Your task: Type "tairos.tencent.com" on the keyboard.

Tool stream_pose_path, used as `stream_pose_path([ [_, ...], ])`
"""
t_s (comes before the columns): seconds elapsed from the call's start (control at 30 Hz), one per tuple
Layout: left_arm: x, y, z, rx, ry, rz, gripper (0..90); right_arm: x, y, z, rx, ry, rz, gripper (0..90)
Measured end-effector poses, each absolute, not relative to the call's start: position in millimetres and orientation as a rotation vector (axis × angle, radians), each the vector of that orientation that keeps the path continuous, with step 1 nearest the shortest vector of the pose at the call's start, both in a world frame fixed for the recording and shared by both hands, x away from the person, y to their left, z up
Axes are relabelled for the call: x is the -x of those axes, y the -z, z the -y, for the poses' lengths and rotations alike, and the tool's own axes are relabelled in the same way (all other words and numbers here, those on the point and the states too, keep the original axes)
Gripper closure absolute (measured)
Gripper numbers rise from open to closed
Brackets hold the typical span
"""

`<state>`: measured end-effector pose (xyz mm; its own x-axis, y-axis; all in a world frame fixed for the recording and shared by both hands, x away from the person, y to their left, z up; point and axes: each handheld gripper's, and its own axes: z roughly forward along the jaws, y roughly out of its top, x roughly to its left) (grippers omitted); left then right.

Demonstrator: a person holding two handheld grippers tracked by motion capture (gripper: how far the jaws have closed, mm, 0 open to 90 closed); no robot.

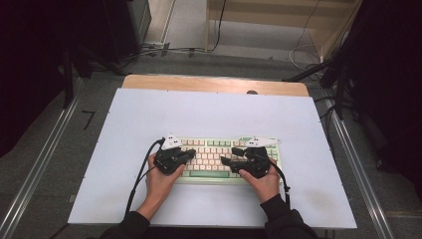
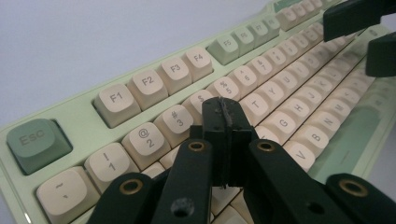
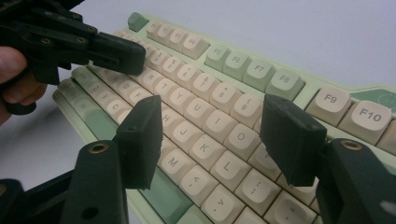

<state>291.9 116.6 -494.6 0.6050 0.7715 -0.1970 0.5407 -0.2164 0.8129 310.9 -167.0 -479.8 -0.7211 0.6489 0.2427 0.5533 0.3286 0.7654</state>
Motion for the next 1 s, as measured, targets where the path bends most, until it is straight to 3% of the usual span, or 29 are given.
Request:
stream_pose_path([
  [0.07, -290, 490, -120, -1.851, -0.308, -1.045, 83.1, -310, 480, 167, -1.124, -1.357, -2.474, 37.1],
  [0.2, -289, 484, -127, -1.792, -0.328, -1.065, 58.6, -310, 478, 168, -1.113, -1.364, -2.467, 39.0],
  [0.27, -288, 483, -133, -1.764, -0.327, -1.088, 51.0, -310, 478, 169, -1.114, -1.358, -2.467, 43.1],
  [0.43, -284, 481, -144, -1.712, -0.304, -1.106, 43.5, -306, 475, 169, -1.07, -1.382, -2.48, 62.7],
  [0.63, -277, 480, -158, -1.667, -0.291, -1.125, 40.3, -301, 472, 167, -1.017, -1.427, -2.485, 87.8],
  [1.0, -276, 482, -158, -1.667, -0.288, -1.127, 39.7, -297, 473, 159, -0.962, -1.424, -2.511, 87.9],
])
